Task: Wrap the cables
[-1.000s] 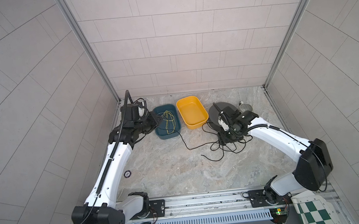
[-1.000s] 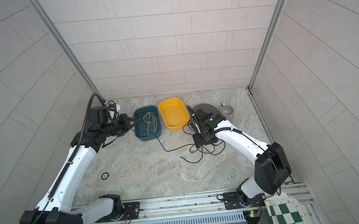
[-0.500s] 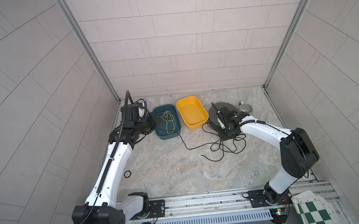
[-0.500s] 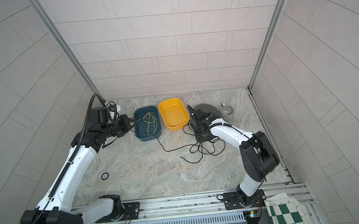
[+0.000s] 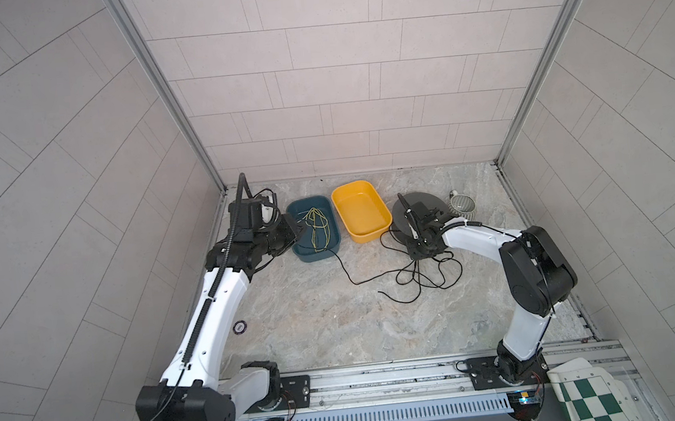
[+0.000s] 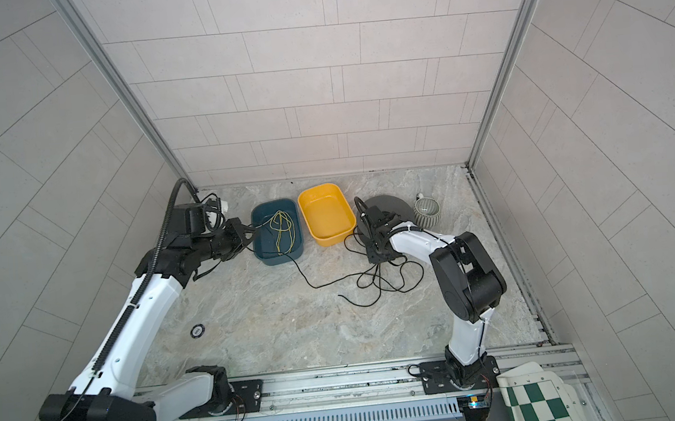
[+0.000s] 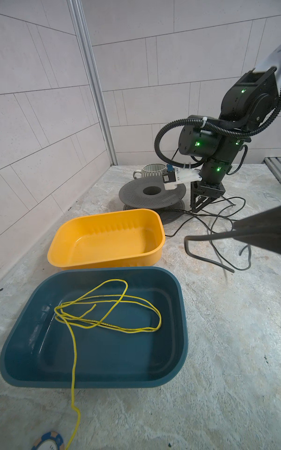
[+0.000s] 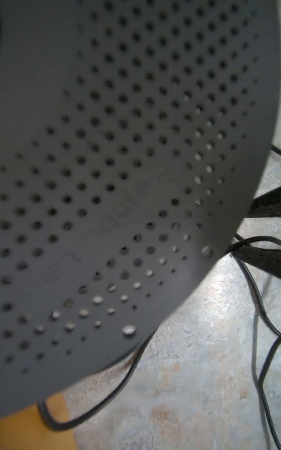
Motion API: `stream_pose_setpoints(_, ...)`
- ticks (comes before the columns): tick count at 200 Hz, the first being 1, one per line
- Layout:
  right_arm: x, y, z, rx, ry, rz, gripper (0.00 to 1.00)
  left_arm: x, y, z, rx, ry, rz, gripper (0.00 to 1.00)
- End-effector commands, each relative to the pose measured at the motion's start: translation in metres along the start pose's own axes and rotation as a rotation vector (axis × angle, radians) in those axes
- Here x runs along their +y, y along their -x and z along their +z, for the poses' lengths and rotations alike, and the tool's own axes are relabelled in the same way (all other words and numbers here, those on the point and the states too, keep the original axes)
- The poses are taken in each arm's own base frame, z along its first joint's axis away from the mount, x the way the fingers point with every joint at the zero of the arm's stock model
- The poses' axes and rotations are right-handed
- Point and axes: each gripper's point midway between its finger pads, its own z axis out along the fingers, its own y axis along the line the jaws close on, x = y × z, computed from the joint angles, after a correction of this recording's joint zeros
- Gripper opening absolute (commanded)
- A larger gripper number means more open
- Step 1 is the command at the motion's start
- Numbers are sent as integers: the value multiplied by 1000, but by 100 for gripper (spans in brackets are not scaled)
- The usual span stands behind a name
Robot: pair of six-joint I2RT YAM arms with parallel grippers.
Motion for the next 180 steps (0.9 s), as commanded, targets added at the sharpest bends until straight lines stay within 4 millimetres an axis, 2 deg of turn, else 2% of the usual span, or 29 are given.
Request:
stream_pose_setpoints(1, -4, -1, 6, -5, -15, 19, 19, -2, 0, -7, -16, -9, 26, 0)
stream_pose_setpoints(16, -3, -2, 7, -4, -3, 22, 16, -1, 0, -7, -17, -6, 27, 0)
stream_pose_setpoints(44, -3, -1, -1, -17, 0, 23, 0, 1, -1, -7, -18, -2, 28, 0)
stream_pose_setpoints(57, -6, 0, -10, -27, -8, 22, 0, 2, -2, -7, -15, 4, 34, 0)
stream_pose_setpoints(79, -13, 0, -40, -53, -22, 19, 0, 9, -2, -11, -19, 53, 69, 0)
stream_pose_setpoints(106, -30, 4, -101, -149, -65, 22, 0, 24, 3, -24, -55, 174, 143, 0)
stream_pose_setpoints(126, -56, 5, -143, -241, -148, 33, 0, 31, 4, -29, -61, 225, 175, 0)
stream_pose_setpoints(141, -82, 3, -175, -291, -203, 85, 0, 33, 2, -31, -53, 238, 187, 0)
stream_pose_setpoints(159, -125, -6, -205, -311, -291, 184, 0, 31, 1, -36, -54, 240, 200, 0)
stream_pose_setpoints(180, -175, -24, -227, -315, -376, 322, 0, 28, 1, -39, -62, 230, 213, 0)
